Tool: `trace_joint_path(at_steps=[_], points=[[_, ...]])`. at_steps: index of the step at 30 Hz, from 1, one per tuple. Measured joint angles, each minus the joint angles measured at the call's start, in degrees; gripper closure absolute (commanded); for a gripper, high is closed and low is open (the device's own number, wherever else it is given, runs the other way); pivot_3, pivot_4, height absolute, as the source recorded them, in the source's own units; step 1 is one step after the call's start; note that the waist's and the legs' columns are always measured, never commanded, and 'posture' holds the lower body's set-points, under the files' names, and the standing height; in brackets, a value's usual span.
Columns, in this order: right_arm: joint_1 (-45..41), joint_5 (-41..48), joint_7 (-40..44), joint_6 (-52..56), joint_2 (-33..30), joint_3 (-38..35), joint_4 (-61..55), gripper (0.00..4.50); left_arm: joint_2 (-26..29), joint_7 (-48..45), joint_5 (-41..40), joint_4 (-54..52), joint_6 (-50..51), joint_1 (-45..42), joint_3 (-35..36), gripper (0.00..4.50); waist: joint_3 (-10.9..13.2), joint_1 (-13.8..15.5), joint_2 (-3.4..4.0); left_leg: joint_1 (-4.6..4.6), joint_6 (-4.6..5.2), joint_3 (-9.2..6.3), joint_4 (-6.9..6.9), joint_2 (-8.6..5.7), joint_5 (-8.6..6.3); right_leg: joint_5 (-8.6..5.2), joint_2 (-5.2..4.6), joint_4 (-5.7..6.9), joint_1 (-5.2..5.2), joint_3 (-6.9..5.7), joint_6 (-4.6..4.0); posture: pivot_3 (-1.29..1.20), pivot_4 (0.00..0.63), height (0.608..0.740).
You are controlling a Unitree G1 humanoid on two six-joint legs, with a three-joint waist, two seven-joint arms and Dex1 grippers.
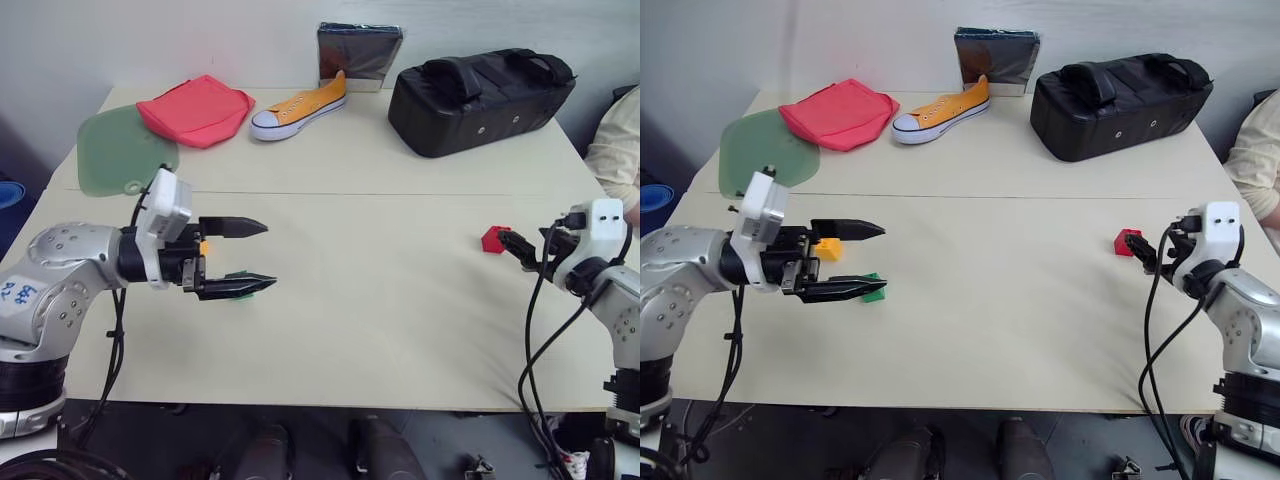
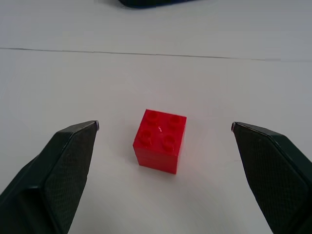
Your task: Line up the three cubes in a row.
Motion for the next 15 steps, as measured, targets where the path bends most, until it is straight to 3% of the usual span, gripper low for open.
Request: trace_joint_path(at_steps=[15], points=[[-8.3, -5.8, -10.0, -2.9, 5.5, 2.9, 14.4, 0.0, -2.2, -1.7, 2.2, 1.8, -1.4, -6.4, -5.1, 0.04, 0.0, -0.1, 0.0, -0.04, 0.05, 0.02, 0.14, 0.0, 0.0, 0.0, 0.02, 0.09, -0.01, 0.04, 0.0, 0.0, 0.15, 0.74]])
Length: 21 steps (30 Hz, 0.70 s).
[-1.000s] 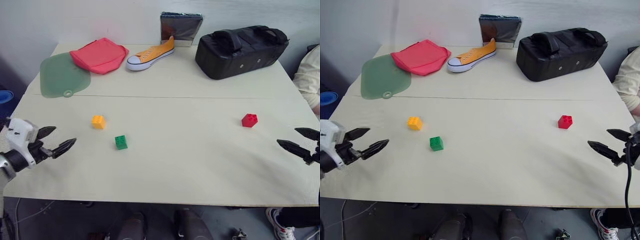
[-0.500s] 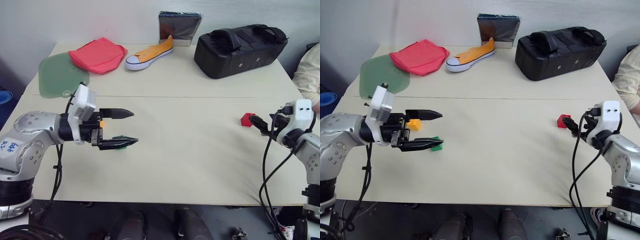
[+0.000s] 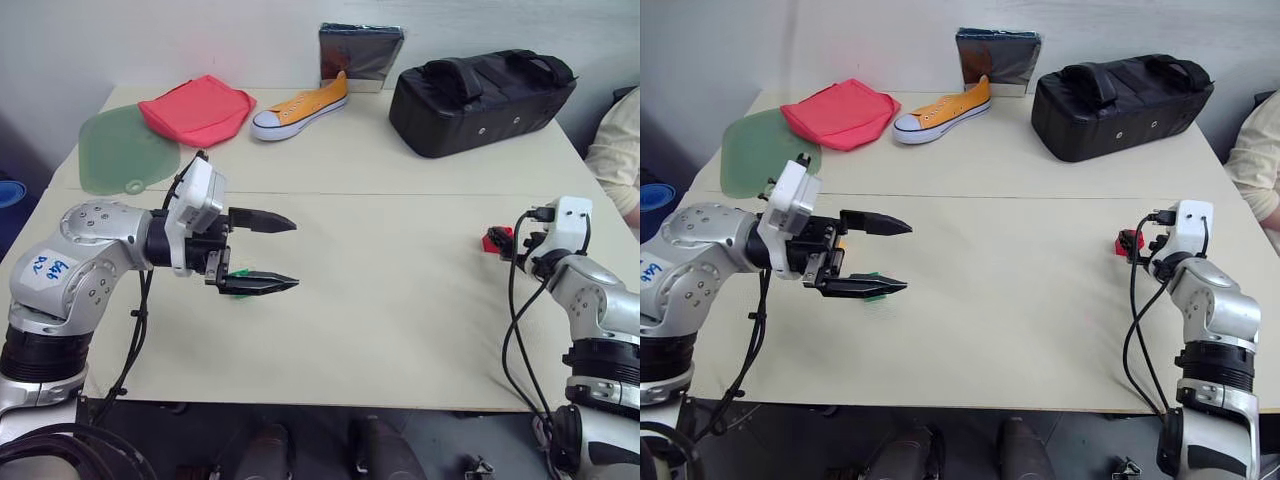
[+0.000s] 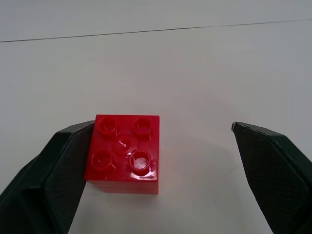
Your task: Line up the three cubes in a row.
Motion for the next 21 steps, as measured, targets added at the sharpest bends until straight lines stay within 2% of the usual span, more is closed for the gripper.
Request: trace_joint_path(at_steps=[5, 6, 12, 15, 18, 21], points=[[-0.6, -0.2, 0.8, -2.2, 1.5, 0.5, 3.4, 0.0, -0.4, 0.1, 0.7, 0.7, -0.5, -0.5, 0.0, 0.04, 0.0, -0.1, 0.0, 0.0, 0.0, 0.0, 0.0, 0.0, 0.0, 0.0, 0.02, 0.03, -0.01, 0.01, 0.0, 0.0, 0.15, 0.74], [-0.6, -0.3, 0.8, -2.8, 1.6, 0.7, 3.9, 0.18, -0.5, 0.1, 0.8, 0.8, -0.5, -0.5, 0.0, 0.01, 0.0, -0.1, 0.0, -0.01, 0.0, 0.0, 0.01, 0.0, 0.0, 0.0, 0.03, 0.03, -0.01, 0.02, 0.0, 0.0, 0.15, 0.74], [-0.5, -2.2, 1.5, -6.5, 1.8, 2.7, 4.4, 1.82, -0.6, 0.1, 1.6, 0.9, -1.3, -0.6, 0.0, 0.0, 0.0, -0.1, 0.0, -0.01, 0.0, 0.0, 0.03, 0.0, 0.0, 0.0, 0.03, 0.03, -0.01, 0.01, 0.0, 0.0, 0.15, 0.74], [0.8, -3.0, 3.3, -7.9, 1.4, 3.5, 4.0, 2.89, -0.9, 0.1, 2.0, 0.9, -1.5, -0.7, -0.1, 0.0, 0.0, 0.0, 0.0, -0.01, 0.0, 0.0, 0.03, 0.0, 0.0, 0.0, 0.02, 0.03, 0.0, 0.01, 0.0, 0.0, 0.15, 0.74], [2.9, -3.3, 7.0, -8.2, -0.4, 4.9, 1.9, 2.97, -1.2, 0.1, 2.2, 1.0, -1.6, -0.8, -0.1, 0.0, 0.0, 0.0, 0.0, -0.03, 0.02, 0.0, 0.06, 0.0, -0.01, 0.01, 0.02, 0.02, 0.0, 0.01, 0.01, 0.0, 0.15, 0.74], [3.6, -1.5, 15.0, -8.1, -3.5, 5.4, -0.2, 2.97, -1.4, 0.0, 2.3, 1.0, -1.6, -0.8, -0.1, 0.0, 0.0, 0.1, 0.0, -0.05, 0.05, 0.0, 0.1, 0.0, -0.03, 0.01, 0.03, 0.02, 0.0, 0.01, 0.03, 0.0, 0.15, 0.74]])
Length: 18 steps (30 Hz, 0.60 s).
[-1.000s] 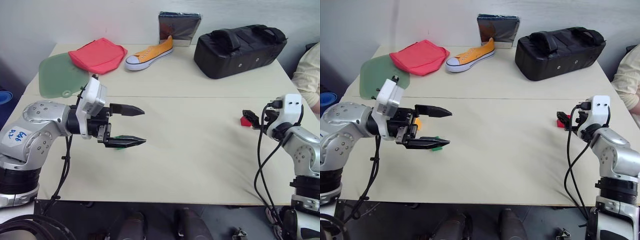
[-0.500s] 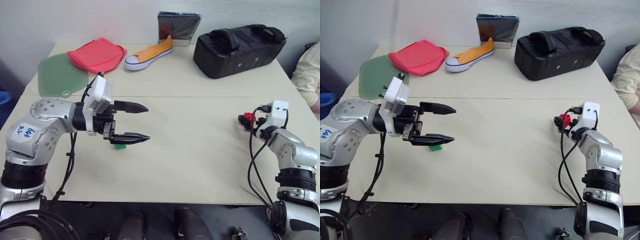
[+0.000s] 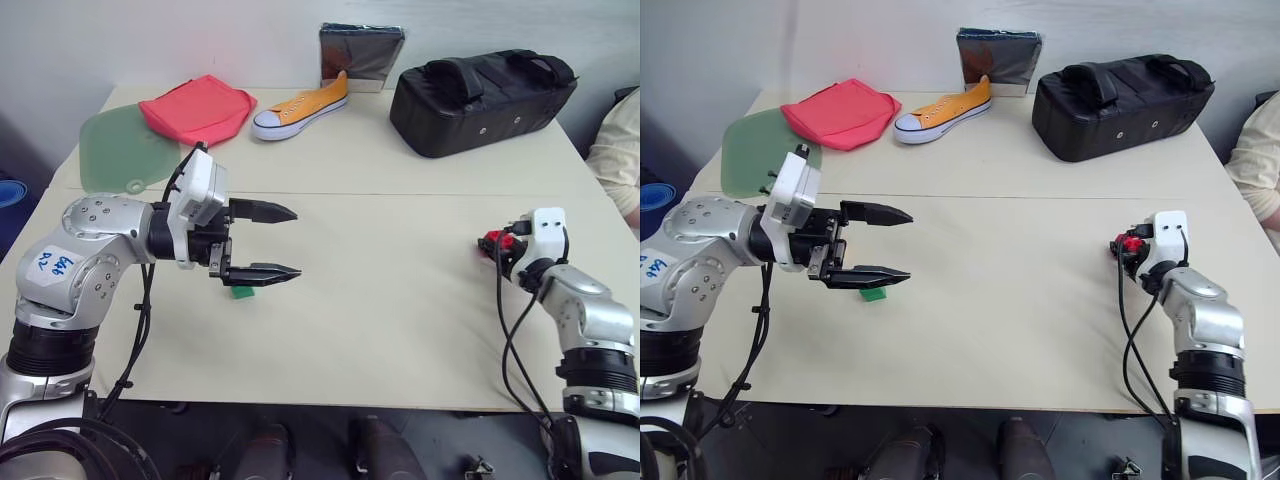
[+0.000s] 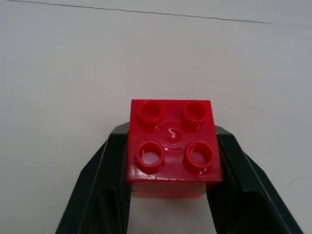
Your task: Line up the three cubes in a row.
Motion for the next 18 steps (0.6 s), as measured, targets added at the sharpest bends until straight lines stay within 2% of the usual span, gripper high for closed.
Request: trace_joint_path(at_steps=[2, 6, 9, 13, 18], points=[[0.0, 2.1, 9.1, -0.7, -4.2, 0.9, -2.3, 2.97, 0.0, -0.2, 0.0, 0.0, 0.0, -0.1, -0.2, 0.0, 0.0, -0.1, 0.0, 0.0, 0.0, 0.0, 0.01, 0.0, 0.0, 0.0, 0.04, -0.02, 0.0, 0.0, 0.0, 0.0, 0.15, 0.74], [0.2, 7.4, 37.1, -4.4, -16.6, 6.6, -11.2, 2.97, 0.0, -1.7, 0.1, 0.0, 0.1, -0.3, -0.9, 0.0, 0.0, 0.0, 0.06, 0.02, 0.04, -0.05, 0.03, 0.17, -0.07, 0.0, 0.31, -0.13, 0.09, 0.01, 0.0, 0.0, 0.15, 0.74], [0.2, 7.8, 48.6, -6.4, -19.6, 11.6, -13.4, 2.97, 0.0, -2.8, 0.1, -0.1, 0.1, -0.3, -1.6, 0.0, 0.1, 0.0, -0.11, 0.06, 0.02, -0.09, 0.18, 0.21, -0.15, 0.0, 0.31, -0.23, 0.15, 0.02, 0.0, 0.0, 0.15, 0.74], [0.8, 5.1, 53.7, -10.8, -17.6, 18.2, -13.8, 2.97, 0.6, -4.5, 0.1, -2.1, 0.4, -0.1, -3.4, 0.0, 0.1, 0.0, -0.13, 0.03, 0.13, -0.09, 0.27, 0.19, -0.22, 0.0, 0.25, -0.17, 0.1, 0.03, 0.0, 0.0, 0.15, 0.74], [2.5, 0.0, 52.6, -20.1, -13.6, 21.1, -11.7, 2.97, 2.1, -7.2, 0.1, -4.9, 0.4, 0.1, -4.2, 0.0, 0.1, 0.1, -0.13, 0.0, -0.04, -0.09, 0.29, 0.18, -0.16, 0.0, 0.23, -0.19, 0.09, 0.02, -0.01, 0.0, 0.15, 0.74]])
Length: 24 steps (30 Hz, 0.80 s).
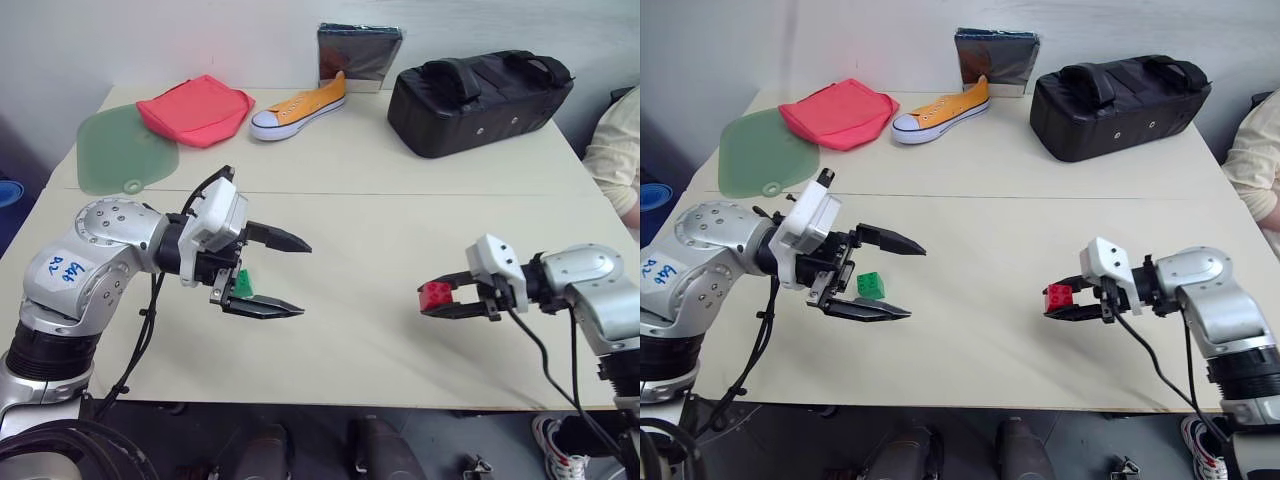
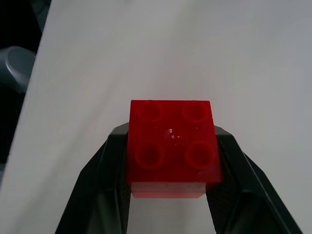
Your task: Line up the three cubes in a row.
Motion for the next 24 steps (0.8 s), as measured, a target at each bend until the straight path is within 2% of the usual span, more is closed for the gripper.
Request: trace_joint_path(at_steps=[6, 23, 24], points=[[3.8, -1.0, -0.4, -2.9, 1.3, 1.0, -1.2, 2.97, 0.4, -1.4, 0.0, 0.0, 0.0, -0.1, -0.3, 0.0, 0.0, 0.1, 0.0, -0.01, 0.0, -0.01, 0.02, 0.0, 0.0, 0.0, 0.0, 0.0, 0.0, -0.02, 0.0, 0.0, 0.15, 0.74], [7.5, -5.6, -4.8, -7.4, 4.6, 2.1, -1.6, 2.97, 0.1, -2.4, 0.6, 0.7, -0.8, -1.4, -1.2, 0.0, 0.0, 0.0, 0.0, 0.01, 0.0, -0.01, 0.05, 0.0, 0.0, -0.01, 0.0, 0.06, 0.0, -0.02, -0.01, 0.0, 0.15, 0.74], [7.5, -5.8, -4.9, -8.2, 4.6, 2.1, -1.5, 2.62, 0.1, -2.5, 0.6, 0.9, -0.8, -1.5, -1.2, 0.0, 0.0, 0.0, 0.0, 0.01, 0.0, -0.01, 0.05, 0.0, 0.0, 0.0, 0.0, 0.05, 0.01, -0.01, -0.01, 0.0, 0.15, 0.74]])
